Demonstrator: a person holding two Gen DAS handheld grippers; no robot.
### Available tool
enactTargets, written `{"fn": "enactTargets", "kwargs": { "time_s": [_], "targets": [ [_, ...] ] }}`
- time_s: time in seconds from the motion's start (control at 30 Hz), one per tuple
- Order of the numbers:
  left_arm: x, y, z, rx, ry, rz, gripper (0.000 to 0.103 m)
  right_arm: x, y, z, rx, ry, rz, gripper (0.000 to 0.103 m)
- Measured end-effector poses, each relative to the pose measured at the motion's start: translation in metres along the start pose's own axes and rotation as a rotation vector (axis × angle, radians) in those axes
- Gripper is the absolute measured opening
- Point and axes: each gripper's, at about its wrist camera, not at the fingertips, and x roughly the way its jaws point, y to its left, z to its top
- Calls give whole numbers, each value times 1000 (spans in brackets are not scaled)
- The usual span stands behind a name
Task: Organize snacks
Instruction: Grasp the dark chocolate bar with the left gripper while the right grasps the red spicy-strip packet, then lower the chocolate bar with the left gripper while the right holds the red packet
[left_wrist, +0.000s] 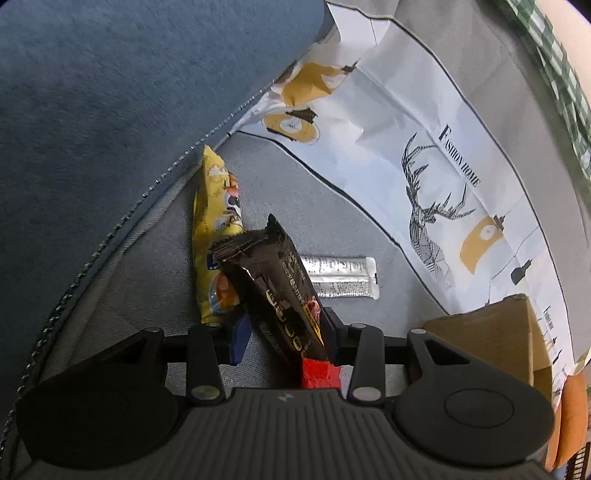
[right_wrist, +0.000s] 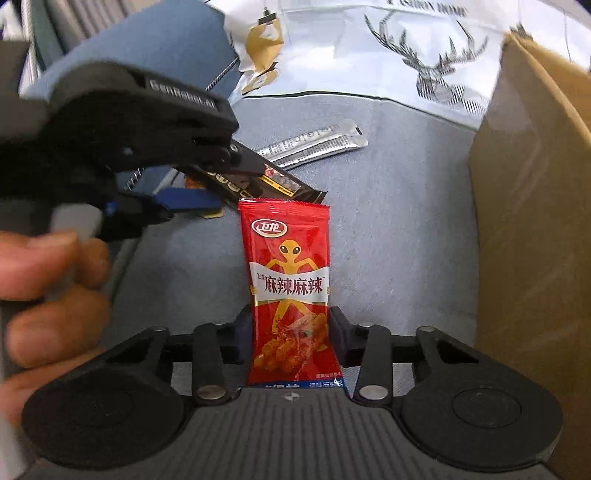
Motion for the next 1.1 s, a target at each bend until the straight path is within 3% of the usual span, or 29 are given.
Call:
{"fn": "enactTargets", "kwargs": {
  "time_s": [0.1, 0.17, 0.33, 0.47, 0.7, 0.83, 0.9, 1.0, 1.07, 1.1],
  "targets": [
    [-3, -5, 1, 34, -11, -11, 27, -5, -7, -3, 62, -1, 45, 37],
    [-16, -13, 1, 81, -61, -20, 15, -9, -9, -7, 77, -7, 57, 37],
    [-57, -29, -9, 211, -159, -10, 15, -19, -5, -19, 49, -34, 48, 36],
    [-90, -30, -20, 274, -168, -13, 15, -30, 0, -34, 28, -40, 44, 36],
    [-113, -11, -52, 310, 40, -46, 15, -46, 11, -63, -20, -29, 2, 36],
    [-101, -6, -59, 351, 89, 103, 15, -50, 13, -81, -13, 1, -5, 36],
    [-103, -2, -58, 331, 73, 139, 17, -50, 15, -87, -9, 12, -3, 36],
    [-109, 1, -57, 308, 34, 144, 35, -49, 18, -92, -2, 14, 3, 42],
    [-108, -3, -57, 324, 38, 144, 49, -49, 19, -93, -12, 8, 5, 45],
    [-105, -4, -60, 340, 50, 156, 51, -49, 19, -96, -19, 2, 6, 46]
  ]
}}
